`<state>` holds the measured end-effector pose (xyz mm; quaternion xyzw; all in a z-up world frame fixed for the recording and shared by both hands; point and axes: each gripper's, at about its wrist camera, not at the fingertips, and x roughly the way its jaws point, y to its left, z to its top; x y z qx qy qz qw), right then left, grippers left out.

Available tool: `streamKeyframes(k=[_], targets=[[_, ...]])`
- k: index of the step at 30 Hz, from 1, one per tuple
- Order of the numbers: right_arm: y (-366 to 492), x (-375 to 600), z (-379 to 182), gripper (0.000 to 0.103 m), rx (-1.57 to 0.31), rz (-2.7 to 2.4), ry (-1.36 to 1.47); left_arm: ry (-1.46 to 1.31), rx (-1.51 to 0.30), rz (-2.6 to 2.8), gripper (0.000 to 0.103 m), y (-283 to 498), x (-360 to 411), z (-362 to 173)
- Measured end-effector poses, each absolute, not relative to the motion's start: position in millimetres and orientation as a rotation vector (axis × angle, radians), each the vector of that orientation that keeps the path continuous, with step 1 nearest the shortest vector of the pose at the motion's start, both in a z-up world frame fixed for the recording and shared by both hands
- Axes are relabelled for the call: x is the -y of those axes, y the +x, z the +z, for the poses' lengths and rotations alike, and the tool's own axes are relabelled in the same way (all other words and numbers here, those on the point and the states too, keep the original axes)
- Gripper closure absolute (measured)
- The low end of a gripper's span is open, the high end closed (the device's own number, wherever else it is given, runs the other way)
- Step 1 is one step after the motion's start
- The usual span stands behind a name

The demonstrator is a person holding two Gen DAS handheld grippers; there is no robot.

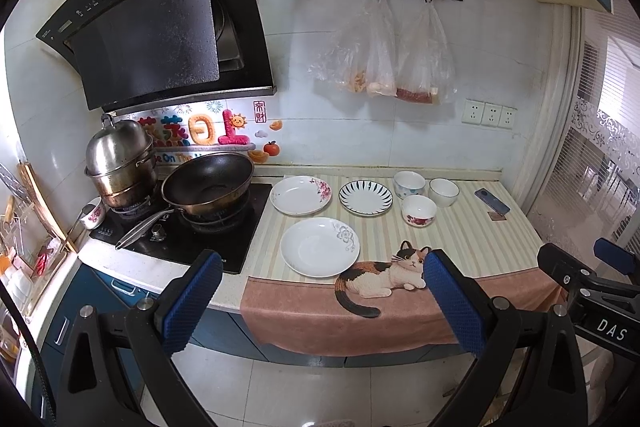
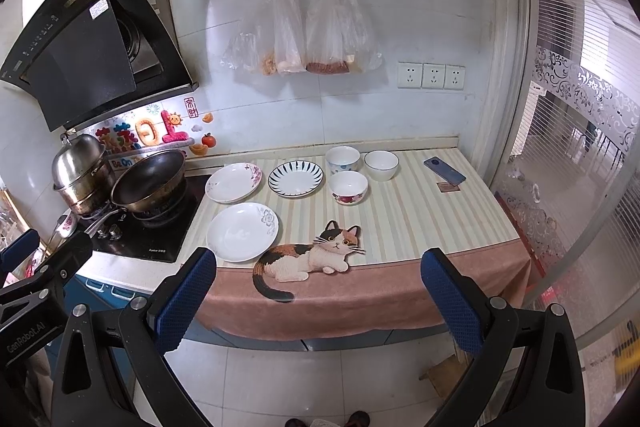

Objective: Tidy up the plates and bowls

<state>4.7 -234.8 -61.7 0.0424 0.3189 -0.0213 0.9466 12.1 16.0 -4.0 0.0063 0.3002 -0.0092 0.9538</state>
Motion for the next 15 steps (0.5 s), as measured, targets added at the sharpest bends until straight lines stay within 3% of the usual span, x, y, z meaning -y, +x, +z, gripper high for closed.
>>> streamKeyframes(k=[15], targets=[[7.6, 233.2, -61.3, 0.000, -0.651, -0.043, 0.086, 0.010, -0.609, -0.018, 0.000, 20.1, -18.8, -2.5]])
